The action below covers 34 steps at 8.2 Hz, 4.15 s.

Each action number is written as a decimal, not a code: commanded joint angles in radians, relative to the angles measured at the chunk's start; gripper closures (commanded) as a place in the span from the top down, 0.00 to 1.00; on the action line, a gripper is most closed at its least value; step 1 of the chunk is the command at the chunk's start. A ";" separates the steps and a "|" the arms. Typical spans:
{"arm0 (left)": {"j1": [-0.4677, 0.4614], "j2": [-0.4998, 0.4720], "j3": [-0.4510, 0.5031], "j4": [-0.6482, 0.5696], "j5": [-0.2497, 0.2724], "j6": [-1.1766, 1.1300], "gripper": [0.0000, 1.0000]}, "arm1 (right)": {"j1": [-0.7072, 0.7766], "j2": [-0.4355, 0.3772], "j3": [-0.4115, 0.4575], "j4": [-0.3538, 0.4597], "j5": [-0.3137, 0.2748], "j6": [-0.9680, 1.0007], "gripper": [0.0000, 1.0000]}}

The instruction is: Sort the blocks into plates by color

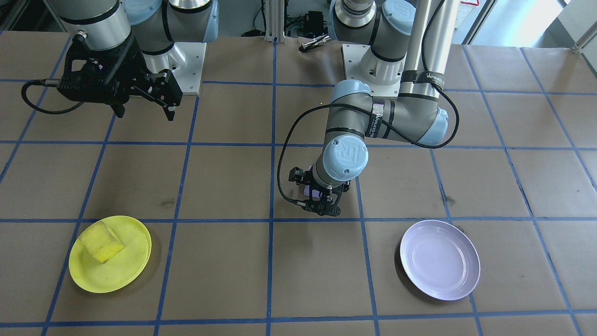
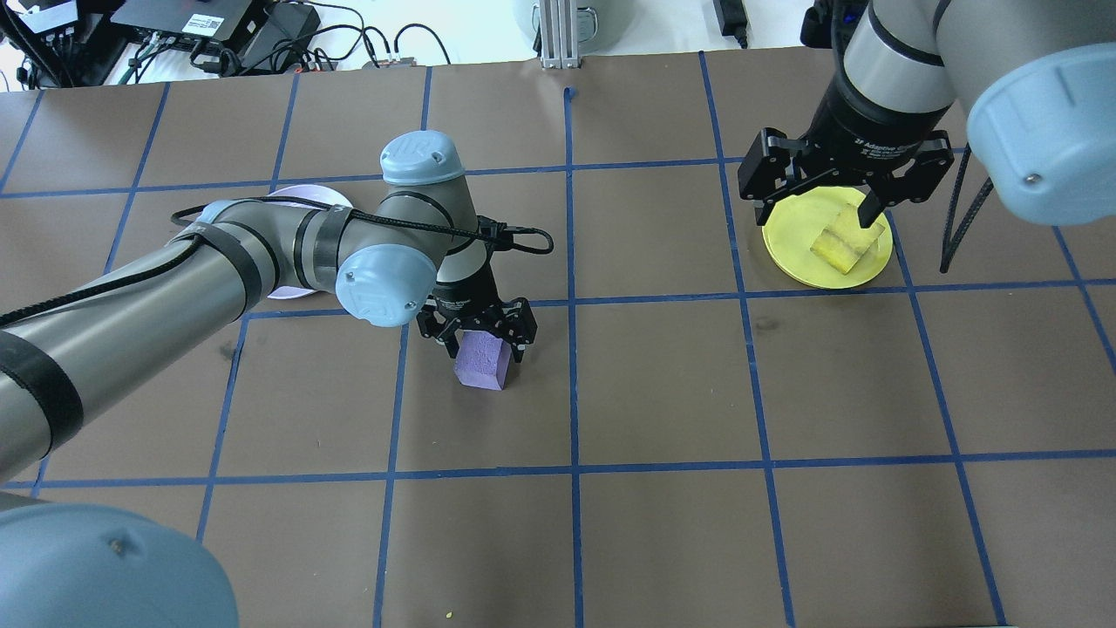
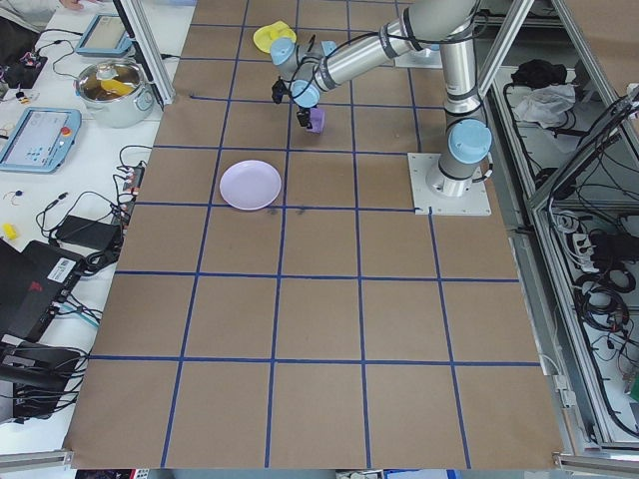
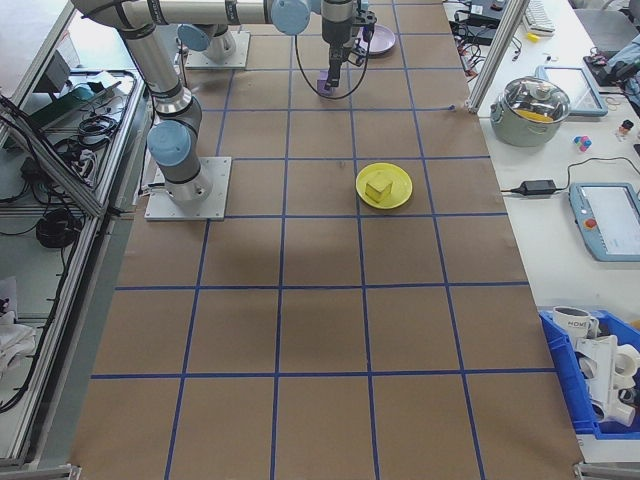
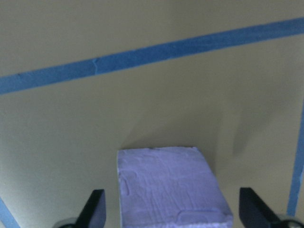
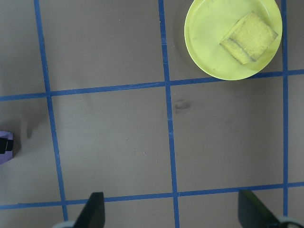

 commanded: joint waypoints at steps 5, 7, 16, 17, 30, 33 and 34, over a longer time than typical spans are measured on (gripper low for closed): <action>0.000 0.005 -0.003 -0.041 -0.004 -0.018 0.30 | 0.000 -0.001 0.000 -0.001 0.000 0.000 1.00; 0.003 0.033 0.013 -0.189 0.001 -0.020 0.00 | 0.000 -0.001 0.000 -0.001 0.001 0.000 1.00; 0.374 0.044 0.412 -0.210 0.174 0.464 0.00 | 0.000 -0.001 0.000 -0.001 0.000 0.000 1.00; 0.397 0.024 0.408 -0.138 0.194 0.472 0.00 | 0.000 -0.001 0.000 -0.001 0.001 0.000 1.00; 0.376 -0.049 0.415 -0.093 0.205 0.486 1.00 | 0.000 -0.001 0.000 -0.001 0.003 0.000 1.00; 0.223 0.164 0.414 -0.175 0.203 0.312 1.00 | 0.000 -0.001 0.000 -0.001 0.003 0.000 1.00; 0.187 0.212 0.414 -0.235 0.203 0.239 1.00 | 0.000 0.001 0.000 -0.001 0.003 0.000 1.00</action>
